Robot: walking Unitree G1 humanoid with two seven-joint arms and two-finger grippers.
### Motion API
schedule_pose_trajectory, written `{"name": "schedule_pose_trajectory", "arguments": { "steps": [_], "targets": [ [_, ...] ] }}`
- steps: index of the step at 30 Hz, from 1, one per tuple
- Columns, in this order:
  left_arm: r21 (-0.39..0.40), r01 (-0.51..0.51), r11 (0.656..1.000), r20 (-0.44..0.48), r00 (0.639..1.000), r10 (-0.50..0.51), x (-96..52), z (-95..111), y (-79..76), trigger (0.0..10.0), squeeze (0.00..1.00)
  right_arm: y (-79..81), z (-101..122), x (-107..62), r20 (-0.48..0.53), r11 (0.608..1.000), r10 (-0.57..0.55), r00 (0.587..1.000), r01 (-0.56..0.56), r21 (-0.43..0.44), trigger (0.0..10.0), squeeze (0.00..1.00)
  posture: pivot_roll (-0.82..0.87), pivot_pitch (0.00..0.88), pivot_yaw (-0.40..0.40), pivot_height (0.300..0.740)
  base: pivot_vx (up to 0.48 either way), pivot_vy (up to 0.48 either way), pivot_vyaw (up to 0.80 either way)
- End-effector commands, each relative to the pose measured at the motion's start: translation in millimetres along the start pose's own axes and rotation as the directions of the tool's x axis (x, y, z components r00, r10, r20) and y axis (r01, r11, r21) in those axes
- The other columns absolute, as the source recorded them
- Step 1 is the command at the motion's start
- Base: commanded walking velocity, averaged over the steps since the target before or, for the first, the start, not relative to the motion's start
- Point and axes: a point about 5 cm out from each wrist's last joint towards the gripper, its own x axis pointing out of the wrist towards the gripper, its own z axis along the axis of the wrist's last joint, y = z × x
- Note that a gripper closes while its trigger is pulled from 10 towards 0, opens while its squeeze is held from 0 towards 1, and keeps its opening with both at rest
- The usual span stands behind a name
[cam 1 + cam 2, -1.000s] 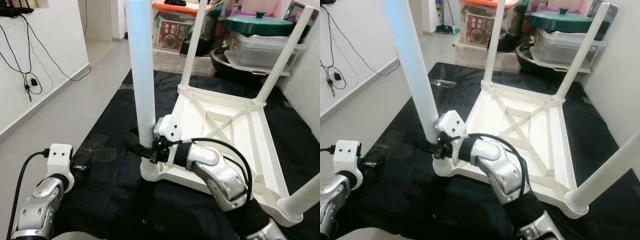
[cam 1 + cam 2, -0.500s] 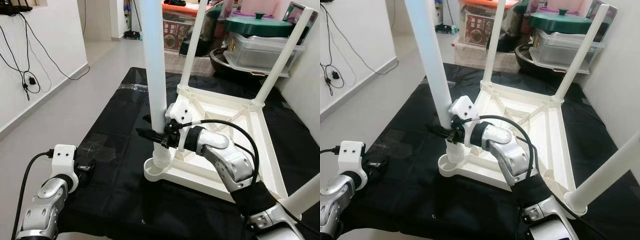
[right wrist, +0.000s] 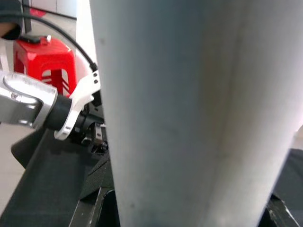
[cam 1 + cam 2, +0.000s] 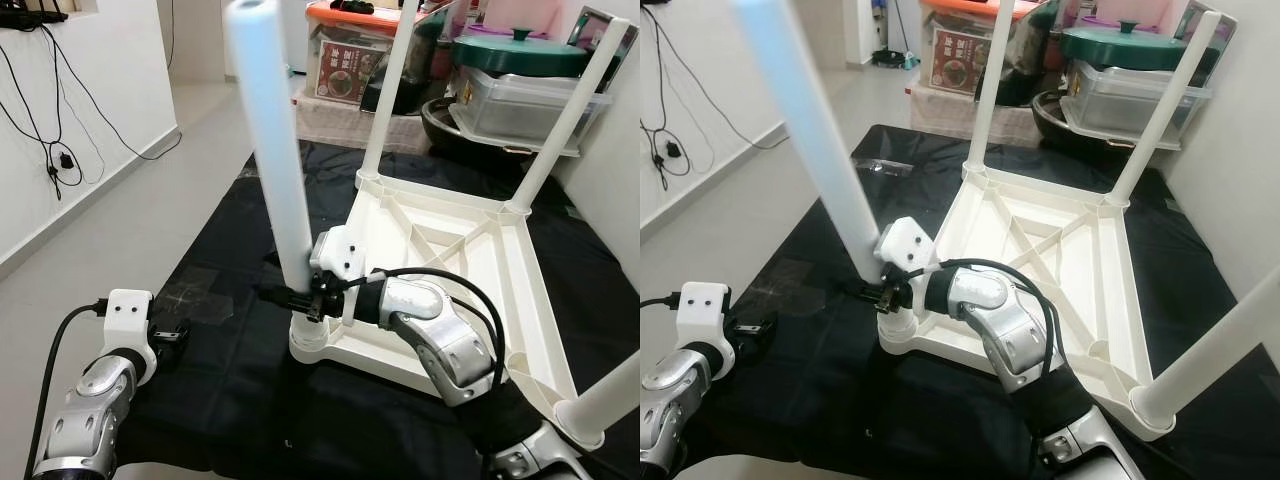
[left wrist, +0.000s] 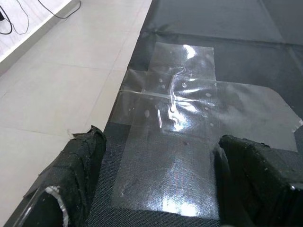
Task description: Building children table
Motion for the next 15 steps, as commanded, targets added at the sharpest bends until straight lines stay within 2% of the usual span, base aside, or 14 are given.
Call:
{"name": "schedule_pose_trajectory", "arguments": {
  "steps": [1,8,10,11,15],
  "targets": [
    [-0.002,0.009,1.000,0.000,1.000,-0.009,2.0,-1.8,-4.3,10.0,0.00,7.3,-10.6,-0.1,-0.043,0.999,0.032,0.999,-0.032,0.020,0.0,0.00,0.17,0.000,-0.120,0.740,0.000,0.000,0.00],
    [-0.006,0.009,1.000,0.000,1.000,-0.009,2.6,-2.6,-3.7,10.0,0.00,11.9,-16.4,0.0,-0.055,0.998,0.050,0.997,-0.048,0.027,0.0,0.00,0.17,0.000,-0.121,0.740,0.000,0.000,0.00],
    [-0.013,0.008,1.000,-0.001,1.000,-0.008,2.6,-3.0,-3.7,10.0,0.00,17.1,-19.6,0.5,-0.037,0.993,0.067,0.997,-0.064,0.095,0.0,0.00,0.17,0.000,-0.125,0.740,0.000,0.000,0.00],
    [-0.013,0.008,1.000,-0.001,1.000,-0.008,2.6,-3.0,-3.7,10.0,0.00,17.1,-19.6,0.5,-0.037,0.993,0.067,0.997,-0.064,0.095,0.0,0.00,0.17,0.000,-0.125,0.740,0.000,0.000,0.00],
    [-0.034,0.003,0.999,-0.005,1.000,-0.003,2.6,-4.0,-2.0,10.0,0.00,28.8,-24.7,-4.4,0.005,0.954,0.093,0.996,-0.090,0.284,0.0,0.00,0.17,0.000,-0.127,0.740,0.000,0.000,0.00]
  ]
}}
